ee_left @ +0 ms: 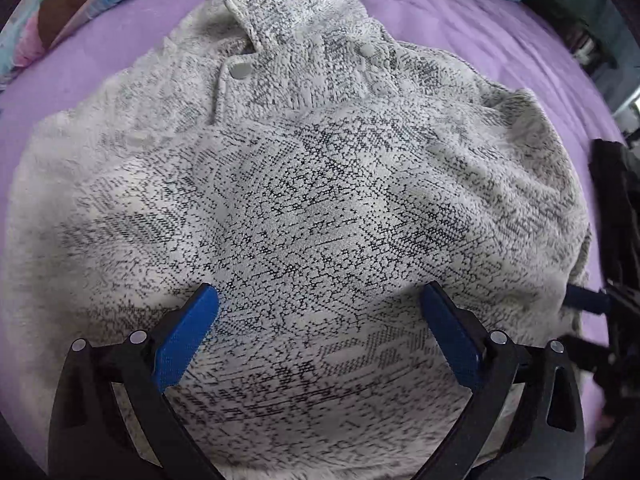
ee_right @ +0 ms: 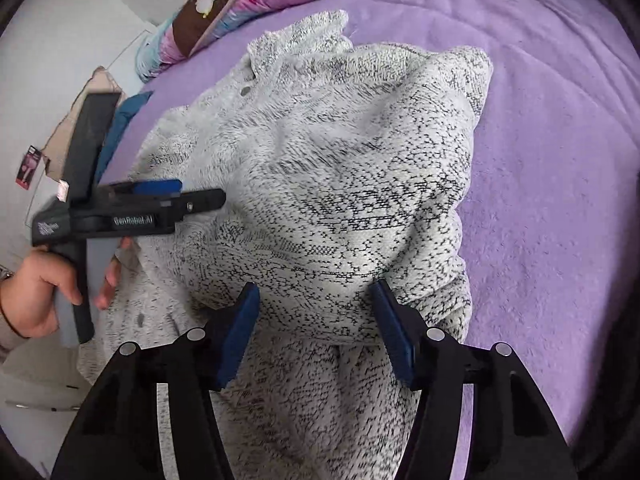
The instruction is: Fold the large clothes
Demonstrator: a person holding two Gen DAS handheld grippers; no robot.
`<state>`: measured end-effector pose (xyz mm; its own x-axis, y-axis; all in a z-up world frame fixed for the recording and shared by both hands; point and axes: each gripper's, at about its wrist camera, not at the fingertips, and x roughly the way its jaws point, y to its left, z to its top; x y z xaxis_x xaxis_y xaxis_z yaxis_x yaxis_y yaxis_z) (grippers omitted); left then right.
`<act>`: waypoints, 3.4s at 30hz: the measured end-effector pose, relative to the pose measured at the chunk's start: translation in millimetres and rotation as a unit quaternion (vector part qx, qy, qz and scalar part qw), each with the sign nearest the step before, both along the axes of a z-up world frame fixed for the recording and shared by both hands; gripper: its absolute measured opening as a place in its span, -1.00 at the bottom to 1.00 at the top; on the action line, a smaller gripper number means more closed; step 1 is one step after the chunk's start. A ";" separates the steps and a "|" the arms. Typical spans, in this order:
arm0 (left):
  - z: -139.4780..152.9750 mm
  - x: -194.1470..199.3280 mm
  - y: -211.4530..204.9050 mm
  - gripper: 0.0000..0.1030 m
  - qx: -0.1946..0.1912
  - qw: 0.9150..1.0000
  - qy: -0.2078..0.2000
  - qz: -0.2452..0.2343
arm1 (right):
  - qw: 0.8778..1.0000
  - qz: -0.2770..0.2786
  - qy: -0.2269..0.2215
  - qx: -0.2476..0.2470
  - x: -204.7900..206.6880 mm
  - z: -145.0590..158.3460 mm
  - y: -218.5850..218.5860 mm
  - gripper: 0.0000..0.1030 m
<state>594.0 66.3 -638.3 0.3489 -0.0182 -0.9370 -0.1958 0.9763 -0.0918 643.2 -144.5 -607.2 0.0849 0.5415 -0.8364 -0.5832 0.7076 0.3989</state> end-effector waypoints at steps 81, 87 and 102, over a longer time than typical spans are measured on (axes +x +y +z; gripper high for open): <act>-26.4 -389.4 203.7 0.88 -0.348 0.923 0.078 0.142 | 0.963 -0.194 0.136 -0.126 -262.6 4.8 -128.0 0.58; -20.7 -380.6 183.9 0.88 -0.344 0.929 0.088 0.102 | 0.965 -0.177 0.157 -0.114 -266.1 -14.3 -122.7 0.35; -40.1 -392.7 202.2 0.29 -0.391 0.909 0.094 0.112 | 0.960 -0.193 0.193 -0.059 -262.6 -26.5 -126.5 0.18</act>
<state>201.3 268.5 -678.4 0.2616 -0.6522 -0.7115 -0.4648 0.5609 -0.6850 380.6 -271.0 -633.7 -0.0674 0.4316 -0.8995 -0.0931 0.8949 0.4364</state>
